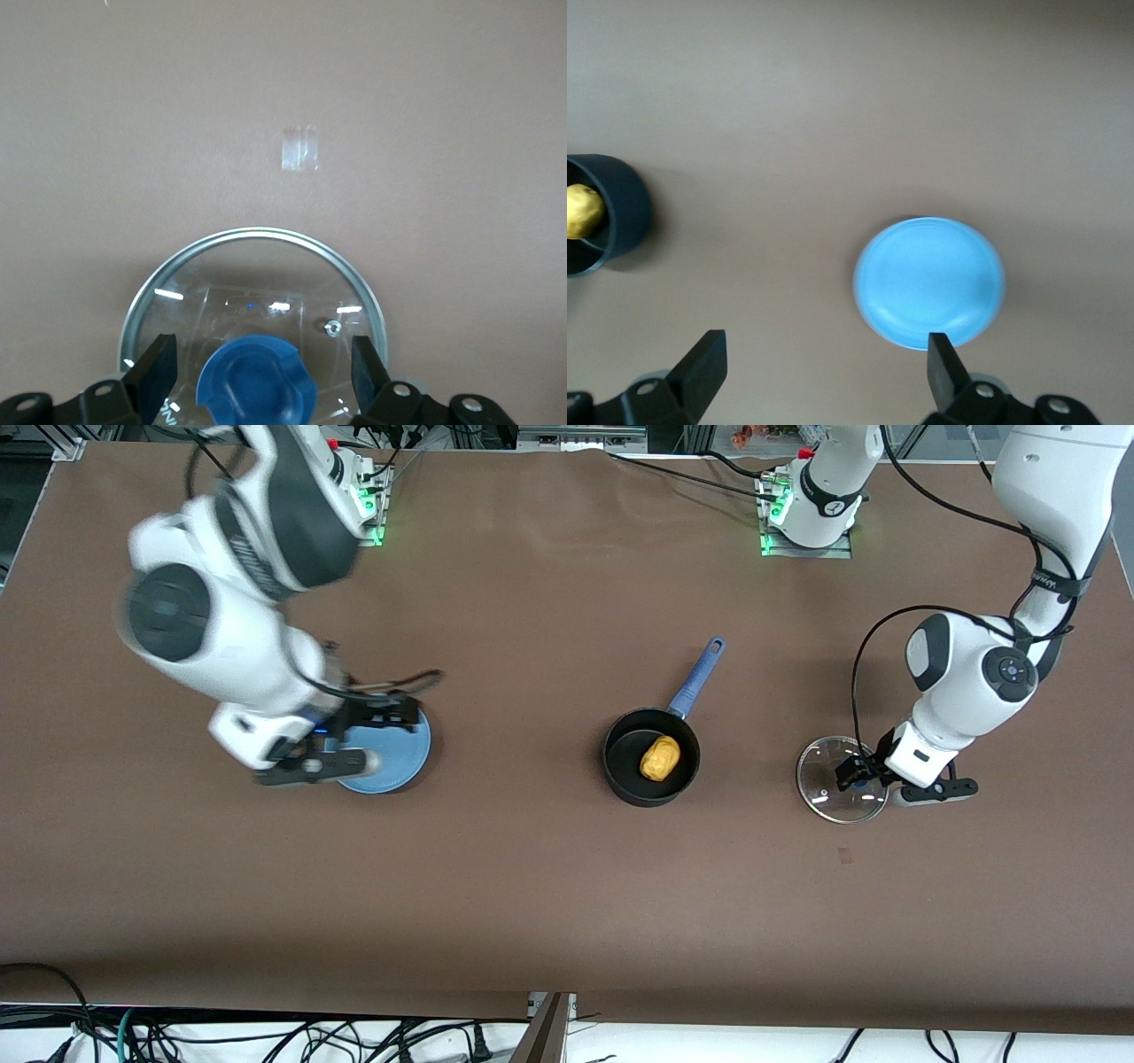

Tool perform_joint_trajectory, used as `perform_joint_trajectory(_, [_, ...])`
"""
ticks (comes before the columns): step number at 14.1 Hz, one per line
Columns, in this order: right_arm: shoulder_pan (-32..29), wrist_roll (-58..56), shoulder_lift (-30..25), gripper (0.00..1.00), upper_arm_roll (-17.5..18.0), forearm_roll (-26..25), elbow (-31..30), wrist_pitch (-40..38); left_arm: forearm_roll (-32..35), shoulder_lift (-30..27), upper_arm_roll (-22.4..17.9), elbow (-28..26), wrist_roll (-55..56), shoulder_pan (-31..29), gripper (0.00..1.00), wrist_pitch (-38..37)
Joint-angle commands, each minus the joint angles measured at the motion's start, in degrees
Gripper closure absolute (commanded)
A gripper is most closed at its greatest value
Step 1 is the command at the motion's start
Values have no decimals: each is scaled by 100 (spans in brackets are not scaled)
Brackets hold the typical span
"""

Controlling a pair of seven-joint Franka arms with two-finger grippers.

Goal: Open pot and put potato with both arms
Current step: 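Set the lid on the table while the right gripper withdraws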

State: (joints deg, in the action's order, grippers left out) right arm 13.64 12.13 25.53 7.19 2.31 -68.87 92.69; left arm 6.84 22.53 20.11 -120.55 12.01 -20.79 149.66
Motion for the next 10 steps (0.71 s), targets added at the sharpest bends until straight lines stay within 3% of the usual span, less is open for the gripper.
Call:
perform_joint_trajectory(1, [-589,-554,-758,0,55,-142,-767,-109,-200,-398,98,382,-111,-39,13,-918])
perform_joint_trajectory(4, [-810,-615,-1234,0,55,-633,-1120,-224,-438,-557,107,1128,-120,-22,13,-2086])
perform_joint_trajectory(8, [-1460,-606,-1752,0,55,-626,-1278,-312,-447,-662,107,2227,-120,-13,12,-3625])
perform_joint_trajectory(10, [-1558,-667,-1902,0,55,-687,-1479,-339,-447,-715,107,2527,-128,-13,6,-4040])
